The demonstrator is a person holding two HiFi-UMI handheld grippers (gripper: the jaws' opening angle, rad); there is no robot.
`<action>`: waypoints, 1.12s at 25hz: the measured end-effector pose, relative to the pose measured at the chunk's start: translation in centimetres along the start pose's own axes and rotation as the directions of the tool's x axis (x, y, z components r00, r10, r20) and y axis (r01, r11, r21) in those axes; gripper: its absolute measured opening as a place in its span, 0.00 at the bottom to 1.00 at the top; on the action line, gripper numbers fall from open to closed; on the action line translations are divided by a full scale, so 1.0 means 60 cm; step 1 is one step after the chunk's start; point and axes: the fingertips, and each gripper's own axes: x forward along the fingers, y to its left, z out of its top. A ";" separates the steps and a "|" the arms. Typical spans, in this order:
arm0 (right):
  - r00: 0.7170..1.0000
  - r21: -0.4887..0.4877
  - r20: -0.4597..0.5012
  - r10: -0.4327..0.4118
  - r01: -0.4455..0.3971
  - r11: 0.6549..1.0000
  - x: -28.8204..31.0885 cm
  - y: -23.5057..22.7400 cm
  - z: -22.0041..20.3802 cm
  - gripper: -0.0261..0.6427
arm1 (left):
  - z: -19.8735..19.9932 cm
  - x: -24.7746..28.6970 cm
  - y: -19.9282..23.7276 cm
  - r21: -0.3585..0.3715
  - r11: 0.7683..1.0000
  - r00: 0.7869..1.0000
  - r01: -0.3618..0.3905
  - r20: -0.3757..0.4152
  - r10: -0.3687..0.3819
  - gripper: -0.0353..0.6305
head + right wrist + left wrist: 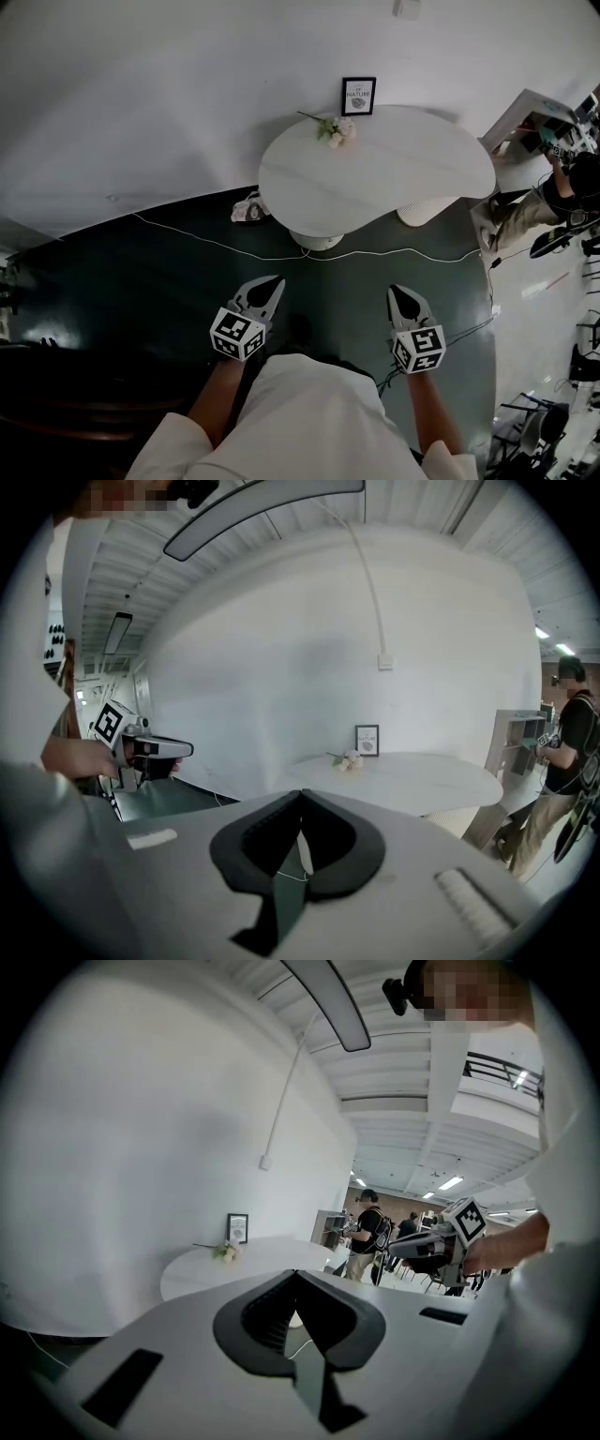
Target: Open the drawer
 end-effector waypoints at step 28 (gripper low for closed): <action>0.979 -0.022 -0.094 0.182 -0.185 0.982 0.088 -0.069 -0.004 0.04 | 0.013 0.080 -0.016 -0.068 0.989 0.992 -0.128 0.007 0.129 0.06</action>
